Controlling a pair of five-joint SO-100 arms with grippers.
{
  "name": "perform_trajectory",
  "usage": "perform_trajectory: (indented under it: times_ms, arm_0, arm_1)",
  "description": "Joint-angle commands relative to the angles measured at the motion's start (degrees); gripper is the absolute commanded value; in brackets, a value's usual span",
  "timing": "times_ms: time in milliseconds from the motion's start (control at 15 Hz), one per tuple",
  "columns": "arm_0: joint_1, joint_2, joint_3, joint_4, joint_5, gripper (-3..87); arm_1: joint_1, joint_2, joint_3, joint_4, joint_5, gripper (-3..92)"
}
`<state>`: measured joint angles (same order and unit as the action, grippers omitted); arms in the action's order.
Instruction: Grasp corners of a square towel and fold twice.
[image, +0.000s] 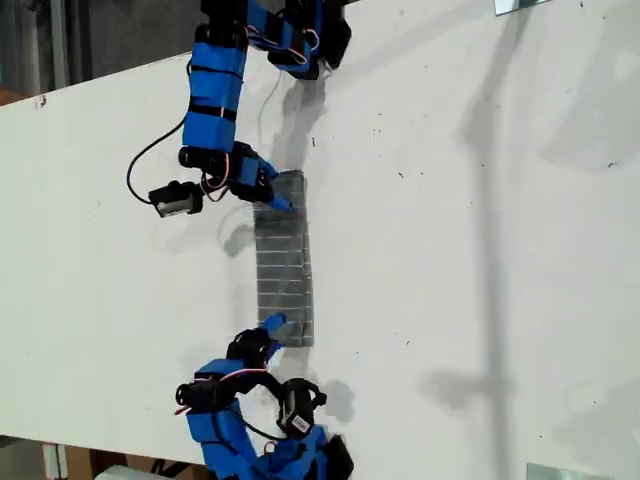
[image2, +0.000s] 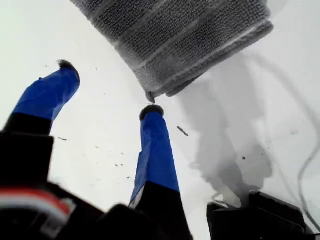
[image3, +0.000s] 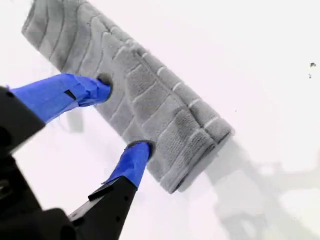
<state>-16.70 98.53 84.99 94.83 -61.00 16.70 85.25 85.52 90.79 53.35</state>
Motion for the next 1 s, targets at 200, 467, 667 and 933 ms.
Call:
perform_trajectory:
  times_ms: [200,467,667,933]
  arm_0:
    - [-5.98,5.98,7.12,-1.41,2.55,22.0]
    - [-5.8,16.87,17.14,-3.08,0.88,22.0]
    - [-5.71,34.1,30.94,-3.96,-2.64,22.0]
    - [-5.45,53.0,46.23,-5.1,-6.42,21.9]
  arm_1:
    - [6.42,0.88,6.42,-3.96,-4.13,33.9]
    - [12.83,-9.93,10.55,-11.78,-7.38,40.7]
    - [14.5,-12.48,12.66,-12.39,-7.82,39.7]
    - [17.14,-8.09,26.81,-17.31,-7.03,11.7]
